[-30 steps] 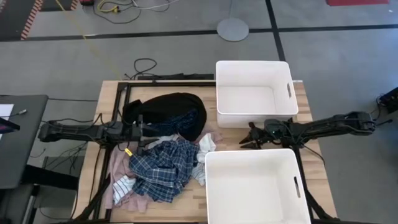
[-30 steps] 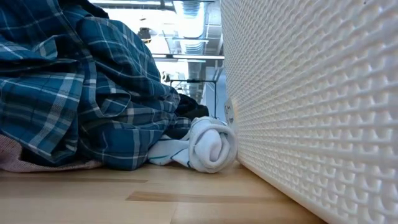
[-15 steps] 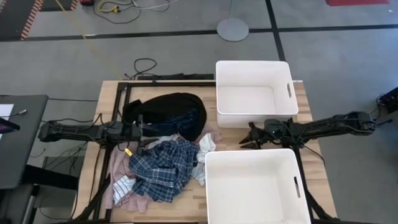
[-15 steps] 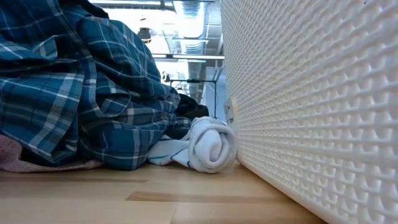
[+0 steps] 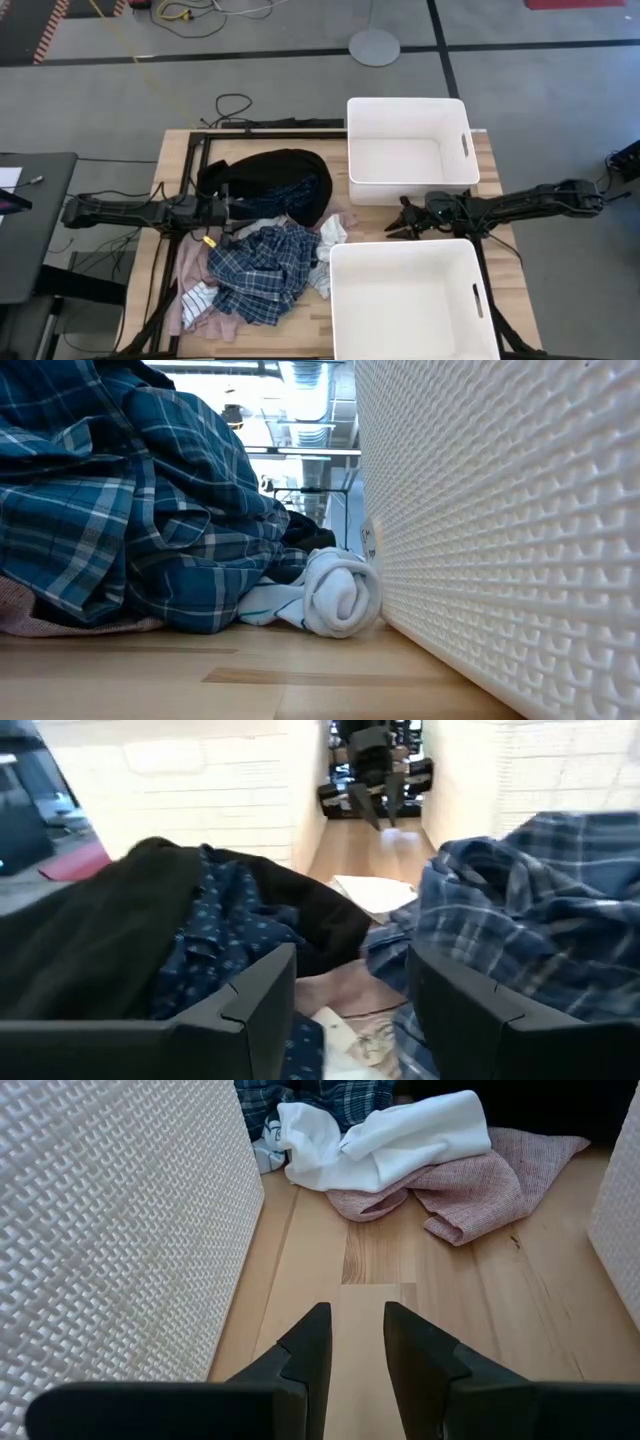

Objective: Sort clothes
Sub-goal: Put the blue checkered pants into the top white laundry bin

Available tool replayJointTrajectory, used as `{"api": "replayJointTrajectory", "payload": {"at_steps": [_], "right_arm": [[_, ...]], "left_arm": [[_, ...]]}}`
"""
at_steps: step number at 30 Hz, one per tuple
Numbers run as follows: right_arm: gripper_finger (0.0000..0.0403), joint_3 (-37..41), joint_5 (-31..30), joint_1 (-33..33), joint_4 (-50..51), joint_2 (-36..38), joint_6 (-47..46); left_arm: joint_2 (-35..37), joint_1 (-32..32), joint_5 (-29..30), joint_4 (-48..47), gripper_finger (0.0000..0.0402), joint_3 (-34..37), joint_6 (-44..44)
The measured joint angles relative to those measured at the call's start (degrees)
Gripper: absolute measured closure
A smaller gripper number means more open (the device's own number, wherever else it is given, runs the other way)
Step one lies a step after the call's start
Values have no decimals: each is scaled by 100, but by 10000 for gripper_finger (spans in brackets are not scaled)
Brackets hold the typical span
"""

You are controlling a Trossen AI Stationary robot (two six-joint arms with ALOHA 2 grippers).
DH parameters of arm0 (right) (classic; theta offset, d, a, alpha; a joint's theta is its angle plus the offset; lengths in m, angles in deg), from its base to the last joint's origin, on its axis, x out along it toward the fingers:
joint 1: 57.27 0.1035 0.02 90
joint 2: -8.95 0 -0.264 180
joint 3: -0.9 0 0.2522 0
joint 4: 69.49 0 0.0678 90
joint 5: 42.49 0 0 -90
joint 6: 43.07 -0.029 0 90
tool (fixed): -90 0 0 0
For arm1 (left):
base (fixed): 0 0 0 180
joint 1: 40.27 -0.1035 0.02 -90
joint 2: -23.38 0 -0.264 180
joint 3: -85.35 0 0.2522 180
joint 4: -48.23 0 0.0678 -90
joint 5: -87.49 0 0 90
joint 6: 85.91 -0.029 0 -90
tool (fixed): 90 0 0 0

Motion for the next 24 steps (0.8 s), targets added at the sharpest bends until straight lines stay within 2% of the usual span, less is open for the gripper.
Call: {"api": "replayJointTrajectory", "payload": {"at_steps": [3,7,12,14,19,24], "right_arm": [[290,0,0,0,1,1,0],[290,0,0,0,1,1,0],[290,0,0,0,1,1,0],[290,0,0,0,0,1,0],[290,1,0,-1,1,-1,0],[290,0,0,0,1,-1,0]], "left_arm": [[0,2,-246,38,188,0,4],[0,0,-586,363,132,0,233],[-4,1,-1272,504,61,-198,669],[-9,0,-1716,495,41,-405,854],[-9,151,-2557,673,21,-910,1384],[1,479,-2653,1065,20,-1703,1218]]}}
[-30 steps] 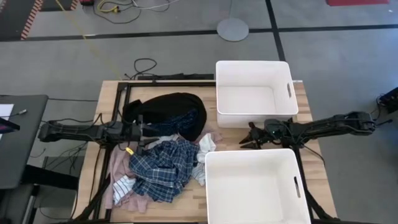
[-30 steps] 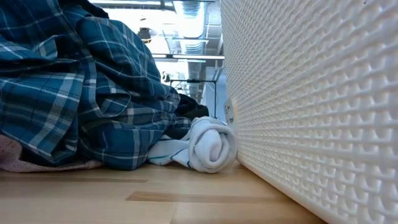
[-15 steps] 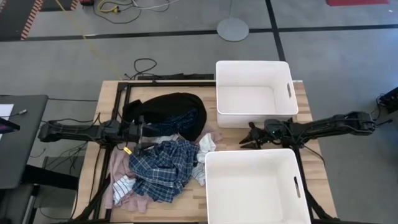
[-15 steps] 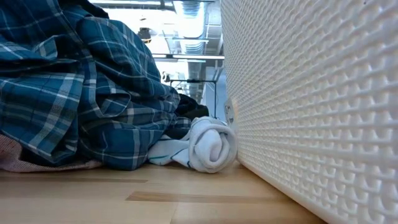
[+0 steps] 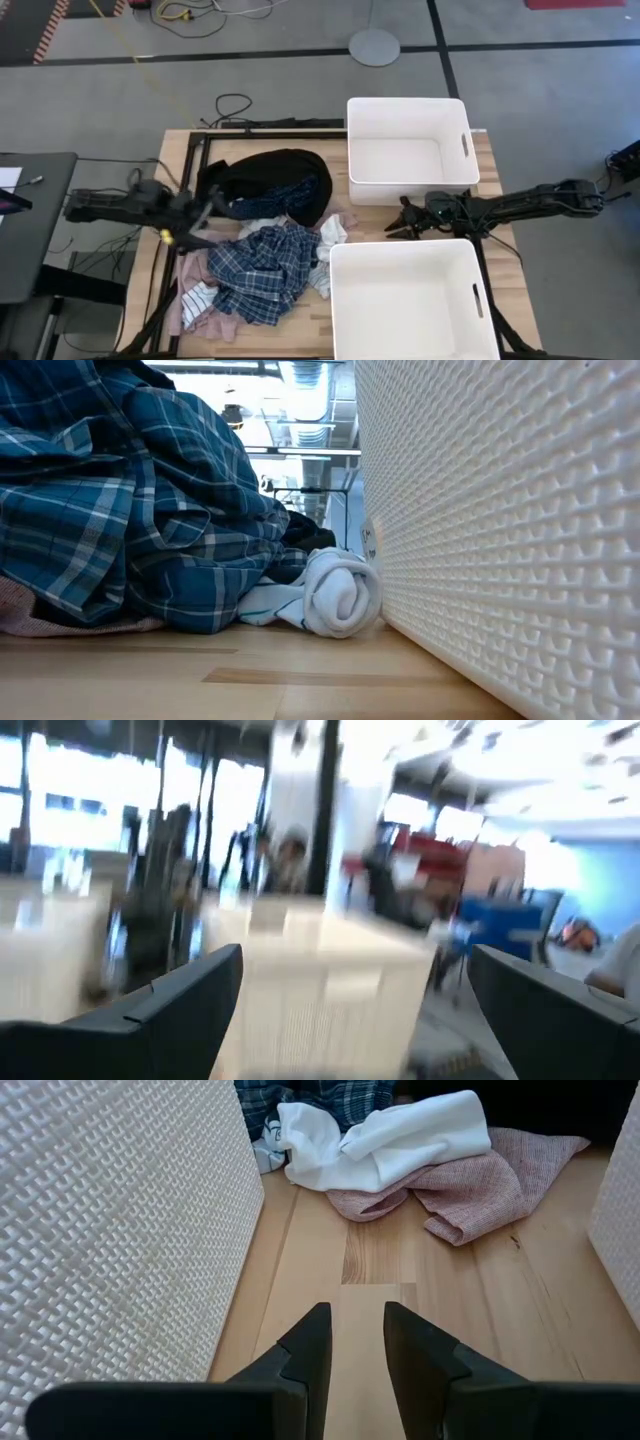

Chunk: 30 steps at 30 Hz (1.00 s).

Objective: Sort clothes
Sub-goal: Put the blue checkered pants into the top white laundry bin

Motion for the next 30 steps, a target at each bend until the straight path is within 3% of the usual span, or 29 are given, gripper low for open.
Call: {"api": "replayJointTrajectory", "payload": {"at_steps": [6,10,15,19,23,30], "right_arm": [[290,-1,0,0,0,0,0],[290,1,0,-2,0,0,0],[290,-1,0,0,0,0,0],[290,-1,0,0,0,0,0],[290,-1,0,0,0,0,0],[290,2,0,0,0,0,0]], "left_arm": [[-56,414,-112,537,20,-932,-515],[-299,607,-132,228,20,-1610,-832],[-1133,633,32,-1524,20,-2964,-981],[-2179,663,232,-3281,20,-4091,-975],[-3191,951,445,-4386,20,-5015,-976],[-4797,1884,2179,-6375,28,-6574,-1260]]}}
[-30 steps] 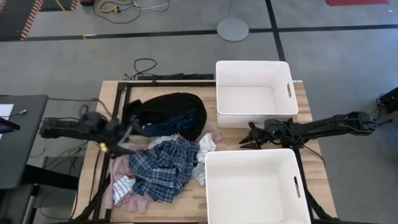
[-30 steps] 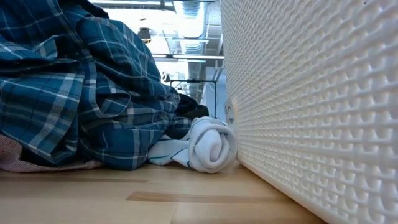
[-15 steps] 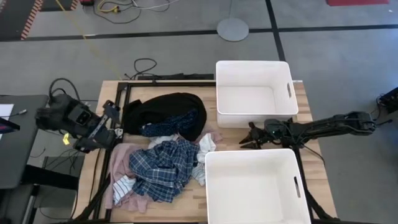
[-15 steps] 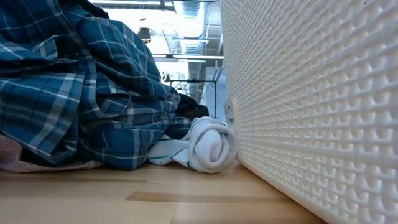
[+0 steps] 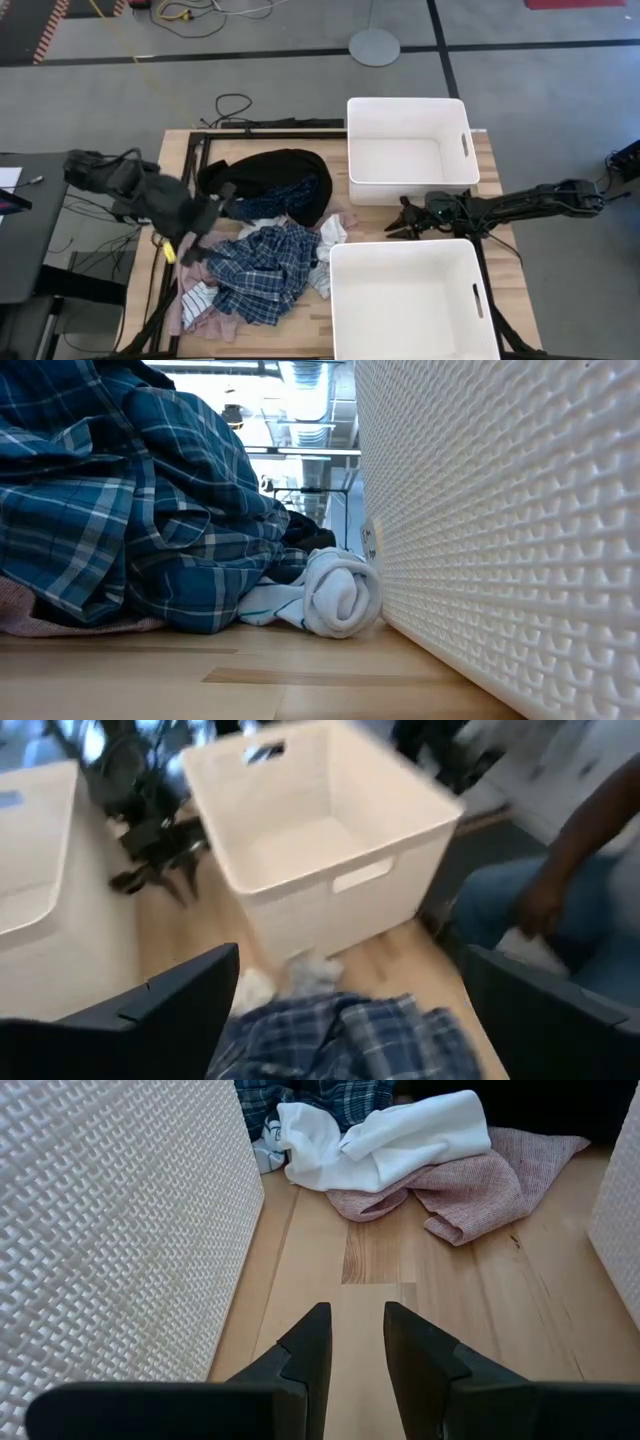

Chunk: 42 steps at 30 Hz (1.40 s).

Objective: Sort clothes
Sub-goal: Put the blue checkered pants into the top white laundry bin

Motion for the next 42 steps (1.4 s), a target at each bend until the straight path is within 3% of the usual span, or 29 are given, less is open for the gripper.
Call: {"api": "replayJointTrajectory", "payload": {"at_steps": [5,16,28,42], "right_arm": [[290,0,0,0,0,0,0],[290,0,0,0,0,0,0],[290,-2,0,0,0,0,0],[290,-1,0,0,0,0,0]], "left_arm": [[-586,560,717,-625,29,-697,205],[-916,1226,779,-1568,29,-550,1949],[-1098,2116,1384,-957,29,678,2954],[-1098,2254,1889,703,29,2776,3462]]}}
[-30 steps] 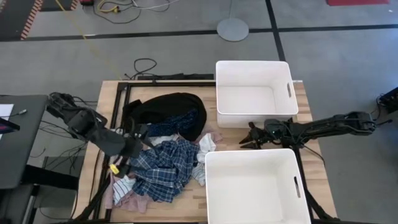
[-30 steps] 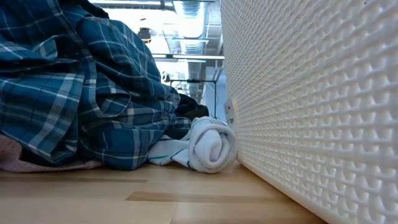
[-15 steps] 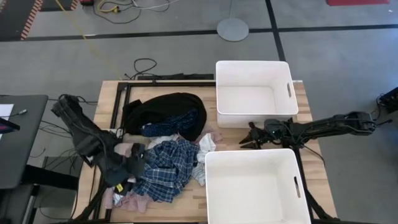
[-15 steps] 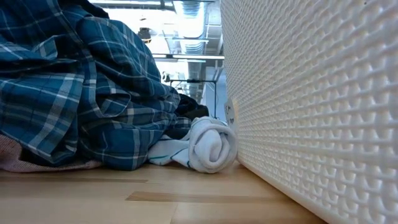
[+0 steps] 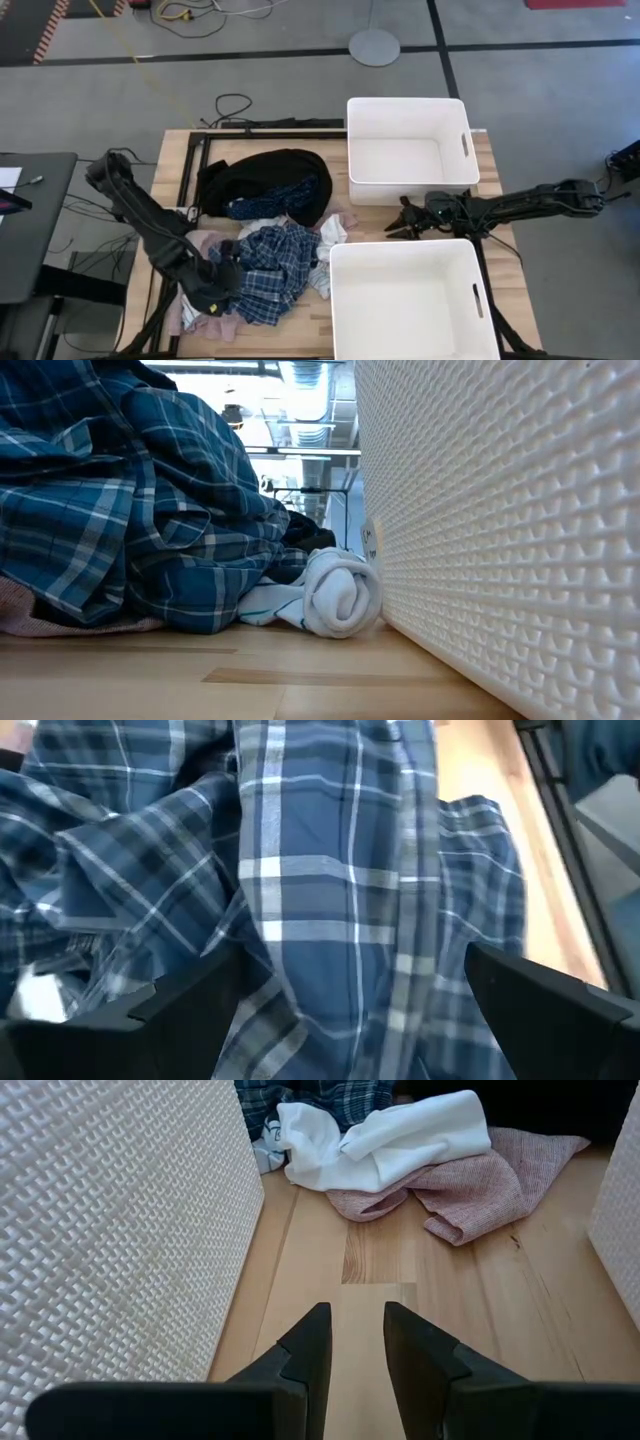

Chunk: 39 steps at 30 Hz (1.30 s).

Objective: Sort clothes
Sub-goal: Put the blue checkered pants into the top white laundry bin

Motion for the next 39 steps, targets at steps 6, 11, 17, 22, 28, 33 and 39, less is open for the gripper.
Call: {"api": "replayJointTrajectory", "payload": {"at_steps": [6,11,17,22,28,33,39], "right_arm": [[290,-1,0,0,0,0,0],[290,-1,0,0,0,0,0],[290,1,0,-2,0,0,0],[290,-1,0,0,0,0,0],[290,-1,0,0,0,0,0],[290,1,0,0,0,0,0],[290,1,0,0,-1,0,0]], "left_arm": [[2,-74,466,284,29,537,48],[2,-93,764,404,35,762,152],[2,-93,1004,495,101,778,-151],[2,-95,1013,688,195,778,-659],[2,-95,950,889,323,778,-1142],[32,-95,1131,1166,393,779,-1534],[65,-95,1508,1364,398,385,-2071]]}}
